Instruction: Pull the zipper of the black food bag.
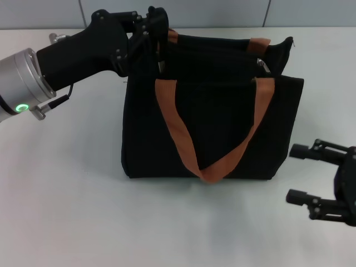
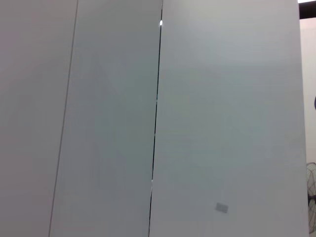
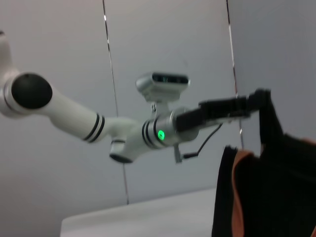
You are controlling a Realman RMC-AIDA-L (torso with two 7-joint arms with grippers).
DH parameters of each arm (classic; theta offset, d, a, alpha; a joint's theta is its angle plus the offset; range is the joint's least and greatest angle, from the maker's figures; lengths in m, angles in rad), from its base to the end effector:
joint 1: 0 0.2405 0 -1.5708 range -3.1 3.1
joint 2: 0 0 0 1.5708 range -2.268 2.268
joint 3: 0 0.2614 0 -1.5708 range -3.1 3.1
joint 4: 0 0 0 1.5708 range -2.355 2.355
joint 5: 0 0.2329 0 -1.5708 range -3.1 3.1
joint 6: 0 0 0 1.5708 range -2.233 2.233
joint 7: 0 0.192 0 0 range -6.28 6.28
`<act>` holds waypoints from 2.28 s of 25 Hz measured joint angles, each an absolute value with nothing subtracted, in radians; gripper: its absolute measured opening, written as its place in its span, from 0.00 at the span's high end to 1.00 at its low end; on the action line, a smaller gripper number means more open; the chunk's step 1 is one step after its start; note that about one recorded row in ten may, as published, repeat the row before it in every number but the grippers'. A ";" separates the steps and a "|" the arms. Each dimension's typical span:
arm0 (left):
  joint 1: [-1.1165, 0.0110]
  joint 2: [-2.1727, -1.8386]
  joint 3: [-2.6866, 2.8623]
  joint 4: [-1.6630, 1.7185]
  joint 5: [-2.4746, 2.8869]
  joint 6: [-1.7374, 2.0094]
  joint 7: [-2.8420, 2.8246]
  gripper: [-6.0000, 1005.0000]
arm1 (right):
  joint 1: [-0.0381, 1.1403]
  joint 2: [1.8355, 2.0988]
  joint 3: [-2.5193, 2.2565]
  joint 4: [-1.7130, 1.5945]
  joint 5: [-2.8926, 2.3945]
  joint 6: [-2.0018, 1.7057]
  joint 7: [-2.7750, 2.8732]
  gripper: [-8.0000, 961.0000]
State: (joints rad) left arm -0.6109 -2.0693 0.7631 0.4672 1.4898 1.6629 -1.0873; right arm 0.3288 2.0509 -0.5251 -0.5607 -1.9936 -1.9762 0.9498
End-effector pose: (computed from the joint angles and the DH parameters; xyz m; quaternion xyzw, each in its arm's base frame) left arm -0.1782 0.3863 -0.0184 -0.8700 -0.0800 -0.4571 0.1666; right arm 0.2881 0.2572 -0.0139 -0.9220 0.0918 0.3602 0.1084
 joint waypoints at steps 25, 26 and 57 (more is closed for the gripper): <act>-0.374 -1.921 0.758 0.591 1.509 1.912 -1.220 0.31 | 0.353 2.077 -0.536 -0.467 -2.009 -1.916 0.878 0.20; -0.369 -1.930 0.771 0.589 1.522 1.940 -1.194 0.28 | 0.353 2.077 -0.536 -0.467 -2.009 -1.916 0.878 0.20; -0.400 -2.066 0.808 0.505 1.898 1.863 -1.000 0.24 | 0.422 2.079 -0.589 -0.366 -2.113 -1.817 0.876 0.20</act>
